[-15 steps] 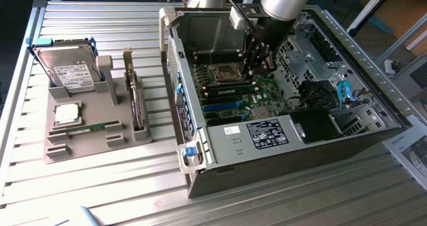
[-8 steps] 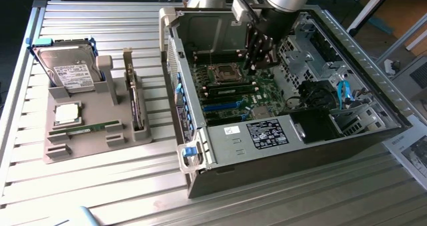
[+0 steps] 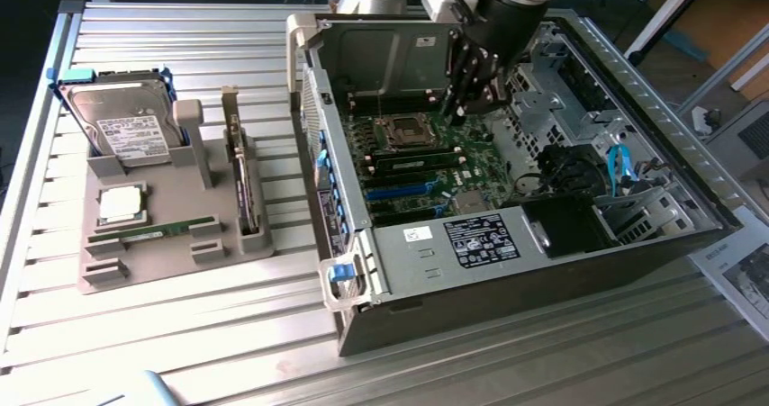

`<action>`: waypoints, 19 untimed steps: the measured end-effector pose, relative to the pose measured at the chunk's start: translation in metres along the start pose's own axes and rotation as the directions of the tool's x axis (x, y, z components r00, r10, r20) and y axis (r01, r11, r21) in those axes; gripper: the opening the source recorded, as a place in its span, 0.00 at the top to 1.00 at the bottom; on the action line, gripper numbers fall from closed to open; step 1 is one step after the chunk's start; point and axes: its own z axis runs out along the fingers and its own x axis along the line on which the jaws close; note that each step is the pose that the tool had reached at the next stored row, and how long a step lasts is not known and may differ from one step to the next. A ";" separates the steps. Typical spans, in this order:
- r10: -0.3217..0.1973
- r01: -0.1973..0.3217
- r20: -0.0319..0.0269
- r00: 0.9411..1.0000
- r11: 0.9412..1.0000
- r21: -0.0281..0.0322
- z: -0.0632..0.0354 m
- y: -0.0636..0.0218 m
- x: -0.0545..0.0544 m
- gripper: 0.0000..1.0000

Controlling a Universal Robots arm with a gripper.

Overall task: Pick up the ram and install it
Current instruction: 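Insert the ram into the slot, then press down the ram until it locks into place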

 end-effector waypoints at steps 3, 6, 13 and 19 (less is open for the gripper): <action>0.000 0.000 -0.001 1.000 1.000 0.000 -0.0045 0.0001 0.000 0.74; 0.000 0.000 -0.001 1.000 1.000 0.000 -0.0053 0.0002 0.000 0.74; 0.000 0.000 -0.002 1.000 1.000 0.000 -0.0054 0.0002 0.000 0.74; 0.000 0.000 -0.002 1.000 1.000 0.000 -0.0054 0.0002 0.000 0.76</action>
